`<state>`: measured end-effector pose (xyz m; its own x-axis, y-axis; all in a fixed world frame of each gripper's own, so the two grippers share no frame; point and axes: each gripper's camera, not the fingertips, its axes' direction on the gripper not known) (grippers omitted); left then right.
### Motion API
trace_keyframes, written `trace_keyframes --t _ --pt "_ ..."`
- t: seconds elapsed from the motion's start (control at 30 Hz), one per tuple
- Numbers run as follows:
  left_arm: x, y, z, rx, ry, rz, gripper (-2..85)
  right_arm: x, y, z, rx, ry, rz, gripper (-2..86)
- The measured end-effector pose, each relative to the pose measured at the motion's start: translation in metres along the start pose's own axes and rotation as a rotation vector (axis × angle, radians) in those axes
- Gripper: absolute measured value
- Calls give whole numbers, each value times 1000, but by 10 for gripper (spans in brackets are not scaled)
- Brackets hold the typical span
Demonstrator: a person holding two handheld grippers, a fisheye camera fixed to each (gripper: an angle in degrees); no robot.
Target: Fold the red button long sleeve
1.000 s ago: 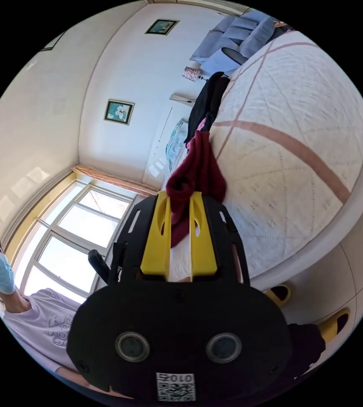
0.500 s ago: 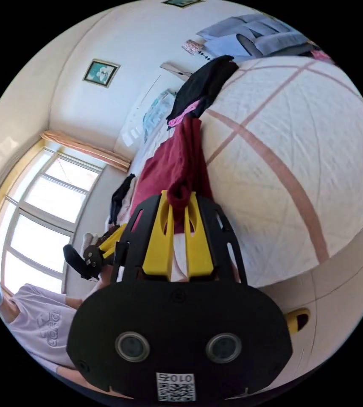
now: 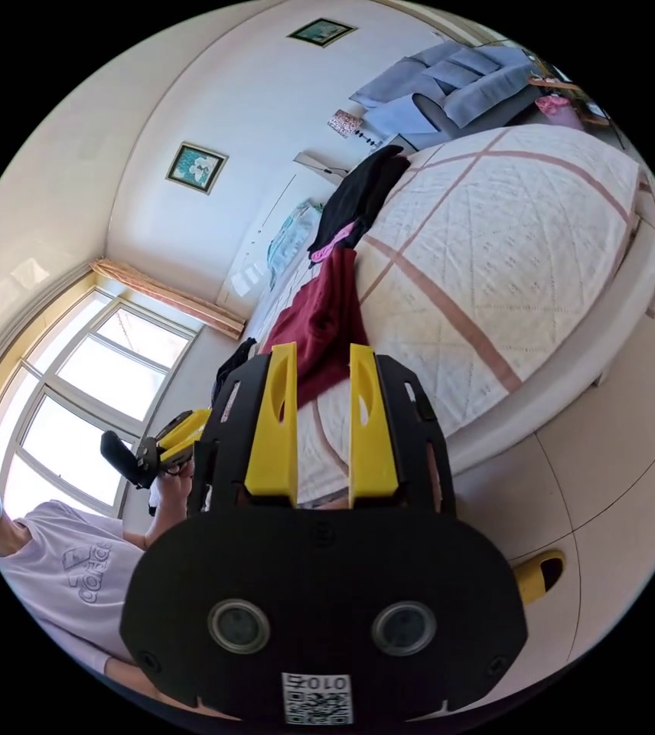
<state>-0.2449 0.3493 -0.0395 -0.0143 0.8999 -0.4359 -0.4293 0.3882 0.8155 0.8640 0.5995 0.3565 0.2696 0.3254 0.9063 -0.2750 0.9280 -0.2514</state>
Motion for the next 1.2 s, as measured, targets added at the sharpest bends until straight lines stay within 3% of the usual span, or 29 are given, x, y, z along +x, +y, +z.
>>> trace_keyframes --t 0.2,0.4,0.7,0.9,1.2 --pt "23 -79 36 62 39 194 134 -10 0 32 -61 32 13 86" --pt "71 -115 83 7 -2 343 139 -4 -3 29 0 -132 106 50" --pt "78 -97 92 119 -251 198 110 -37 -42 13 -47 -212 10 52" --pt "43 -80 97 137 -107 128 95 -22 -32 -6 -16 -77 78 181" --pt "3 -54 104 140 -87 75 95 9 -82 43 -80 -238 204 132"
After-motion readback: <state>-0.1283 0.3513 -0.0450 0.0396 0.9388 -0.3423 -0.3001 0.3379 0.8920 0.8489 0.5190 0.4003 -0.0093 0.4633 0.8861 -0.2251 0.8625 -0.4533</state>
